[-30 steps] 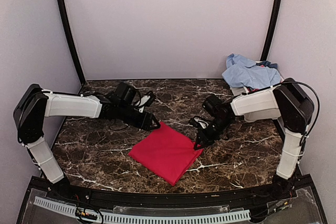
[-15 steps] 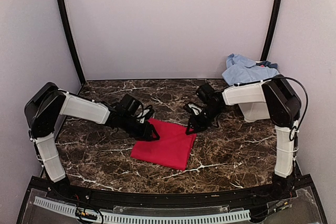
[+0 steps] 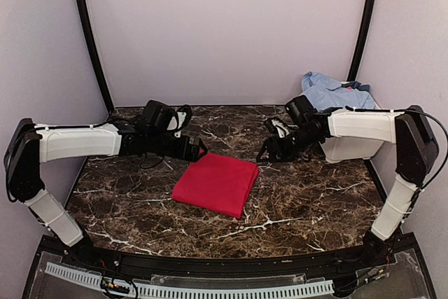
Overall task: Fold and stack the mixed laundry pile
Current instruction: Smooth out the square-folded T-shirt at the center of the board.
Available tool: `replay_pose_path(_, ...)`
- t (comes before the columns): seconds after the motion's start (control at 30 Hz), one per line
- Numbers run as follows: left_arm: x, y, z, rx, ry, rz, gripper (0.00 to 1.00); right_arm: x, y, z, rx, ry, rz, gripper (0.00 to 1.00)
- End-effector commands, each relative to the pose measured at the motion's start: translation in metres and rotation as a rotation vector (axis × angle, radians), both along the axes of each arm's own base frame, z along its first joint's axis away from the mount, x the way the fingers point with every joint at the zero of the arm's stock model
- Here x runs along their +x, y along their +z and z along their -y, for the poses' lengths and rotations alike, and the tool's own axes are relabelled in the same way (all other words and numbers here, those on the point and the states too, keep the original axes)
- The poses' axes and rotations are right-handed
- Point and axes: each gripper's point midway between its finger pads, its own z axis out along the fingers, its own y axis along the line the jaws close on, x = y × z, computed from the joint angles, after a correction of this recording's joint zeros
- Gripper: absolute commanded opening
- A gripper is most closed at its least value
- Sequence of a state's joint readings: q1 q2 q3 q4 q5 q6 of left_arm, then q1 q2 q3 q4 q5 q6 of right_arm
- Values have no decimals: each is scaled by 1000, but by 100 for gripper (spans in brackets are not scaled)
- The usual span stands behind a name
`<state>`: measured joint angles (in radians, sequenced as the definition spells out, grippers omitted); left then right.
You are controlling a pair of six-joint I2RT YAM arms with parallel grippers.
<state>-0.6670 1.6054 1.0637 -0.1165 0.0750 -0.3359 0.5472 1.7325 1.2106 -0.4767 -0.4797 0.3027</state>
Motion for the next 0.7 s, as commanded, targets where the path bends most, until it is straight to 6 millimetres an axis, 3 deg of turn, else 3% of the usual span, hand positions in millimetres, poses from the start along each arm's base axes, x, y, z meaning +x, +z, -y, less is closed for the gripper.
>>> replay_pose_path(0.0,2,47,-17,3,64,177,99,-5,-26,-8,52,-30,-98,61)
replay_pose_path(0.17,-2,69,-19,-50,75,221,99,8,-44,-18,73,-76,-141,60)
replay_pose_path(0.37,-1,56,-24,7,107,212,99,22,-64,-27,82,-102,-177,58)
replay_pose_path(0.47,-9,50,-8,53,44,268,99,29,-68,-31,88,-116,-180,53)
replay_pose_path(0.57,-18,39,13,81,-25,271,99,35,-68,-33,90,-123,-175,40)
replay_pose_path(0.63,-24,30,30,102,-83,256,99,36,-63,-35,108,-121,-173,26)
replay_pose_path(0.67,-28,14,36,131,-114,224,99,35,-59,-36,119,-120,-172,17)
